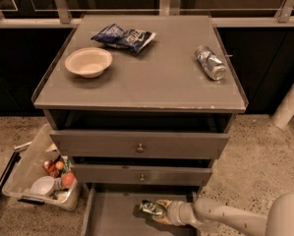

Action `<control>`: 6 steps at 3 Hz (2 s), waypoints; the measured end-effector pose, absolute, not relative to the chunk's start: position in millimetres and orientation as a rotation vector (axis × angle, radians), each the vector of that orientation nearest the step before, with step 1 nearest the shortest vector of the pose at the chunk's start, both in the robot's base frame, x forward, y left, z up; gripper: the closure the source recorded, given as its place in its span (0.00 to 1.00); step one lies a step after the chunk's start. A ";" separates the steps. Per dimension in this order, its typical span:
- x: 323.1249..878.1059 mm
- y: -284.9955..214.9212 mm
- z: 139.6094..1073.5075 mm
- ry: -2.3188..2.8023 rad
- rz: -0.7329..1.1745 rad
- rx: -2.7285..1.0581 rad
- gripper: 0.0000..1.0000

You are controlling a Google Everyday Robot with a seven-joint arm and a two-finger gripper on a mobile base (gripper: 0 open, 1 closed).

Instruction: Place green can into bottom drawer

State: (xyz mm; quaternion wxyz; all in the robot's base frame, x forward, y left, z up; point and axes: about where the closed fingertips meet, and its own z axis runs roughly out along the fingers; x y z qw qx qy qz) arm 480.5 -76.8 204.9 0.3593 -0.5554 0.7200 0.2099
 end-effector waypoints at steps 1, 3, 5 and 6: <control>488.8 -78.9 179.5 1.868 0.501 -1.422 1.00; 496.0 -81.9 144.5 1.896 0.458 -1.404 1.00; 496.0 -81.8 144.4 1.896 0.458 -1.404 0.58; 496.0 -81.8 144.4 1.896 0.458 -1.404 0.35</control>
Offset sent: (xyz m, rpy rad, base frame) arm 0.0211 -0.0111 -0.0711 -0.0607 -0.0365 -0.0738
